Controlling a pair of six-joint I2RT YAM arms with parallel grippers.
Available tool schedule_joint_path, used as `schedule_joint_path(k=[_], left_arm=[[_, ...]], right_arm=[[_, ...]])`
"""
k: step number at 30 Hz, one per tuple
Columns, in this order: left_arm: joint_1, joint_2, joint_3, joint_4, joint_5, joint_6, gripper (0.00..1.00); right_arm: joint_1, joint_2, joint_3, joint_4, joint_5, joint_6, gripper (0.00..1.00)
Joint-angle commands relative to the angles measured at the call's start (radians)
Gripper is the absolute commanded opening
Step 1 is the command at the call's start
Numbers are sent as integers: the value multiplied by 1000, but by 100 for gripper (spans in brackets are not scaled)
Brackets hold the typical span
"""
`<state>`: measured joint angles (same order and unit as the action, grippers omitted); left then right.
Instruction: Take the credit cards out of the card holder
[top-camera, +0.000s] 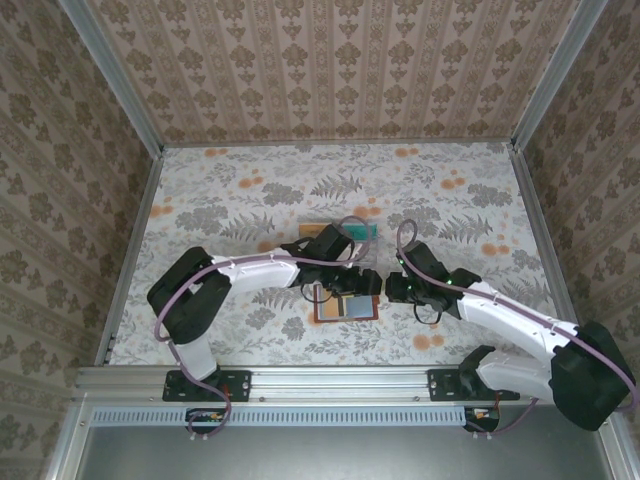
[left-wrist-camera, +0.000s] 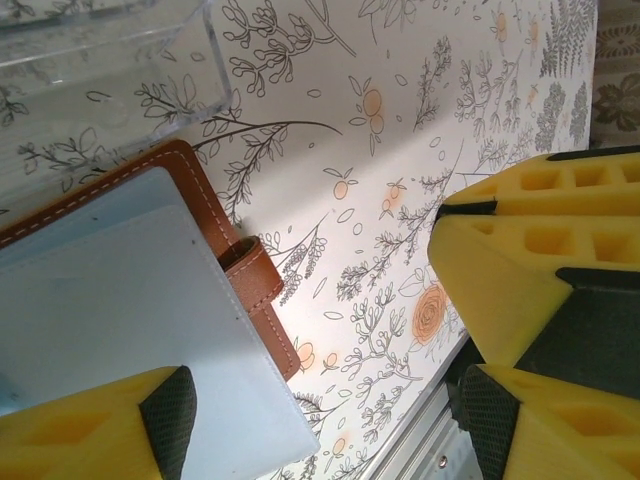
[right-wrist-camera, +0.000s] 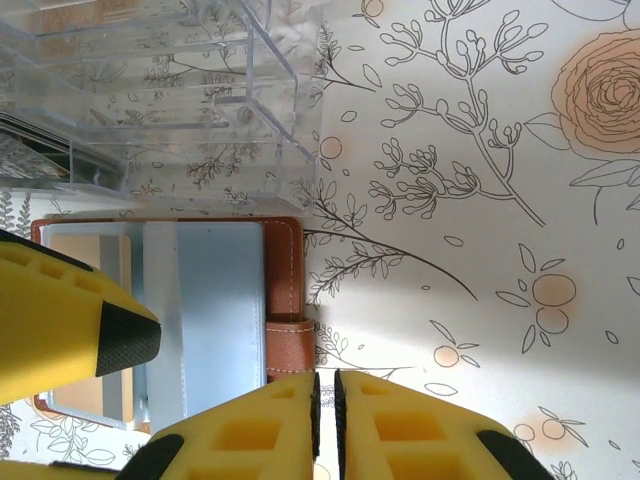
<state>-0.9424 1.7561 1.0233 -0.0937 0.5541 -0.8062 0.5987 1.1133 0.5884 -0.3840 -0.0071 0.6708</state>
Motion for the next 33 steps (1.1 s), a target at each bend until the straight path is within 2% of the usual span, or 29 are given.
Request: schedule_joint_path(k=[1,7,15,26,28,33], left_arm=[[-4,-7,11,-8,8,24,77],[1,-35,-35,9,-2,11,76],[1,49,-19,7,22,-1,73],[9,-164,-72,-88,-121,6,72],[17,-208,-103,-113,-161,-2,66],[53,-298,-220,-147,-231,-25,27]], right_arm=[[-4,-12,-19,-39,9,18,17],[-3,7,-5,-8,-20,17,17],[-3,11,5,-6,-34,21,17],[7,57,25,53,-100,18,18],[19,81,38,75,-116,20,17],[61,165,77,144,-166,49,18]])
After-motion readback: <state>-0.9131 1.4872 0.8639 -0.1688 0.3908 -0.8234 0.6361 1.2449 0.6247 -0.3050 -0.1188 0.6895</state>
